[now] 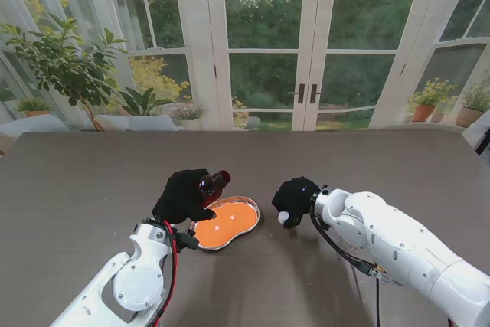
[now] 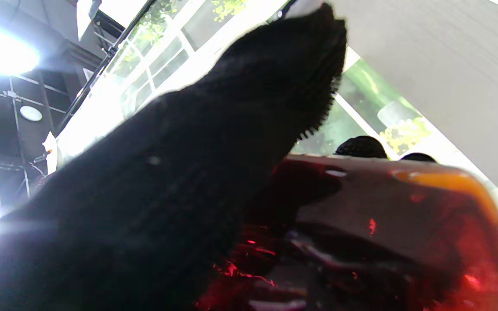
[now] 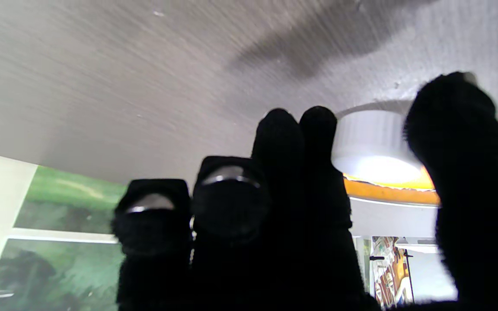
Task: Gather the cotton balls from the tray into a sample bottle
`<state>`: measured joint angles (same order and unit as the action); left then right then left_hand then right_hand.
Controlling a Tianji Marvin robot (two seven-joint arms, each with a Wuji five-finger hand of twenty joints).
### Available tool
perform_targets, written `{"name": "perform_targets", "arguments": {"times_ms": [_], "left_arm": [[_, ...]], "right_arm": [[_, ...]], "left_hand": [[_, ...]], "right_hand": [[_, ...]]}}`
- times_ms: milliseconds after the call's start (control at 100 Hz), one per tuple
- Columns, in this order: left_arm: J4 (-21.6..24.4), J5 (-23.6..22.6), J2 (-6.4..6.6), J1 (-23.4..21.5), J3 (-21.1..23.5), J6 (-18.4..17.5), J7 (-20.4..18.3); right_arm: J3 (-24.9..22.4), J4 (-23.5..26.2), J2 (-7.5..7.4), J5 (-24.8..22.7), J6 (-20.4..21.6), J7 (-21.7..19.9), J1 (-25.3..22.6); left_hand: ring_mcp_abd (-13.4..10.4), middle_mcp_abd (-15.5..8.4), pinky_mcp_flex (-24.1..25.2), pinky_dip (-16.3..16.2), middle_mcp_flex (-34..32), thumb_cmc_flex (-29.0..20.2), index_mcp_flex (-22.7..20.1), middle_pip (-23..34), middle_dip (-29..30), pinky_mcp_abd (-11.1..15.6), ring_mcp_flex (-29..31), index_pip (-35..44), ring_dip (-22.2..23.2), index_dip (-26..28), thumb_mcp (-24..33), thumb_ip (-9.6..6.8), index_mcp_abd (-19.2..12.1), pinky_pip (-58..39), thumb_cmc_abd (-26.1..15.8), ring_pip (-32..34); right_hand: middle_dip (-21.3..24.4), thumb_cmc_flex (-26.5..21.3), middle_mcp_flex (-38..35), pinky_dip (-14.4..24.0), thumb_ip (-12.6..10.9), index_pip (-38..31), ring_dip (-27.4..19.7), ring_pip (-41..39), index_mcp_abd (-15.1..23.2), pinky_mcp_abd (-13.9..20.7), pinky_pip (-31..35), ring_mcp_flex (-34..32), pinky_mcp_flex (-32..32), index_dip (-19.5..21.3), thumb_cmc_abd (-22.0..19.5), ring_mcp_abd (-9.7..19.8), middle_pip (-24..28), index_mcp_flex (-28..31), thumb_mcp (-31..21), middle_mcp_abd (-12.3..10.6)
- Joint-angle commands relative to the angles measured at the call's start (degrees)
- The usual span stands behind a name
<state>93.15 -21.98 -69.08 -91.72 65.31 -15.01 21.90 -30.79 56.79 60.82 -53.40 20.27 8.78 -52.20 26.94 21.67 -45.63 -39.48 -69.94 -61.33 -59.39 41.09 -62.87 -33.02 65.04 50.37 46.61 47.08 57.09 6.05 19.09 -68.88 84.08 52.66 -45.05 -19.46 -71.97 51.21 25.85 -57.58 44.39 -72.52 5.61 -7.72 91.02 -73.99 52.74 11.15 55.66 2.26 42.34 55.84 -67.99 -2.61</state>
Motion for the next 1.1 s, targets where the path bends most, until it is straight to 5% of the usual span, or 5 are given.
{"name": "perform_targets", "arguments": {"times_ms": [0,410,1090], "left_arm": [[0.4,0.2,-0.11,-0.1,0.0,0.2,-1.1],[0.3,0.6,-0.12,0.0,-0.2,0.5,-1.4],[-0.3,1.2,-0.20,0.4,-0.8,0.5,-1.6]], "right_arm": [[0.6,-0.9,0.27,0.0,0.9,-0.8,0.5],[6.0,-4.7,1.01,1.8,2.6,0.6,3.0],[9.0,-6.4,1.04,1.7,2.3,1.8,3.7]], "left_hand": [[2.7,2.6,-5.5,-3.0,-4.0,-5.2,-5.3,6.4,-2.9,-1.0,6.5,18.0,4.8,3.9,3.7,-1.69,-3.2,-33.5,-61.3,26.0],[2.8,2.6,-5.5,-3.1,-4.0,-5.1,-5.5,6.4,-2.9,-1.1,6.6,17.7,4.8,3.6,3.8,-1.72,-3.2,-33.5,-61.2,26.0],[2.7,2.6,-5.8,-3.3,-4.4,-5.0,-5.6,6.5,-2.9,-1.3,7.0,17.6,4.7,3.4,4.1,-1.79,-3.1,-33.6,-61.0,26.2]], "right_hand": [[0.4,-4.3,-1.5,-0.5,-2.6,-7.4,-0.3,-0.2,7.3,0.9,0.5,-1.7,0.2,-1.0,-1.3,2.7,1.0,2.0,-7.4,-1.4],[1.5,-3.4,-0.9,-0.6,-2.2,-6.4,-0.4,0.2,6.7,1.1,0.3,-1.7,0.0,-2.0,-0.9,2.6,-0.2,1.1,-6.7,-1.5],[1.7,-0.3,0.5,-0.9,-0.4,-3.7,-0.1,-0.1,4.3,1.6,-0.1,-1.8,-0.3,1.2,6.6,3.4,0.3,0.8,-8.6,-1.0]]}}
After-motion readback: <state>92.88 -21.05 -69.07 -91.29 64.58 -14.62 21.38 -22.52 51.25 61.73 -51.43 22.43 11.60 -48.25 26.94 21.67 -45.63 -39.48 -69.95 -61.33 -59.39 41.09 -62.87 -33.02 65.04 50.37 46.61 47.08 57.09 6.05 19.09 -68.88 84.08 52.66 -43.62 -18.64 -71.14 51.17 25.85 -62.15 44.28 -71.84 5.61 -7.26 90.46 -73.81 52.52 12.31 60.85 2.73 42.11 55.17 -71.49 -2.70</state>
